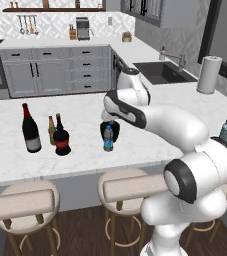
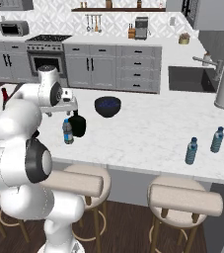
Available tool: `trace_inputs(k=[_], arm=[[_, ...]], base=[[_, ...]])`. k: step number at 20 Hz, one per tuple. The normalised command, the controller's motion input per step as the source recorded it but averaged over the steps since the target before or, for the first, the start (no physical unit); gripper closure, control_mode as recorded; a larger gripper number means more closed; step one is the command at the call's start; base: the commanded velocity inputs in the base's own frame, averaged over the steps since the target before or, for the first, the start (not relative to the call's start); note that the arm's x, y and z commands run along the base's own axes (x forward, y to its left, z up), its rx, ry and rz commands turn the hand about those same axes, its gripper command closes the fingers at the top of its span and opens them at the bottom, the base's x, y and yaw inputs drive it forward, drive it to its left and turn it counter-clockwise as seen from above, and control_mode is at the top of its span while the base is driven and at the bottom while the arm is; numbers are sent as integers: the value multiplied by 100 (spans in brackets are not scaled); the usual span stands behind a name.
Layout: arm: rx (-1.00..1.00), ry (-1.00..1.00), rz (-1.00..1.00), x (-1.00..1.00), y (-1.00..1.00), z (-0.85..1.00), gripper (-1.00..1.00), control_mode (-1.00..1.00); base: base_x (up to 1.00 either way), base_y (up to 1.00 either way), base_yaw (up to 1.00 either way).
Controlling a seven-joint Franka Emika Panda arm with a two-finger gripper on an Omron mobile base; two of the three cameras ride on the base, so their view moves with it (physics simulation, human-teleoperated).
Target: Move the plastic bottles in the middle to the plastics group, and the glass bottles in the middle to the glass group.
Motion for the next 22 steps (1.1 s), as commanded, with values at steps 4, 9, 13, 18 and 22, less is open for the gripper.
trace_inputs(k=[4, 9, 13, 18, 22], arm=[[0, -1, -8, 44, 10, -16, -100, -100], [0, -11, -5, 2, 15, -48, -100, -100], [0, -5, -3, 20, 3, -40, -100, -100], [0, -1, -1, 35, 0, -19, -100, -100], [0, -2, 0, 20, 0, -17, -100, -100]], base=[[0, 0, 0], [0, 0, 0], [0, 0, 0], [0, 0, 0], [0, 0, 0]])
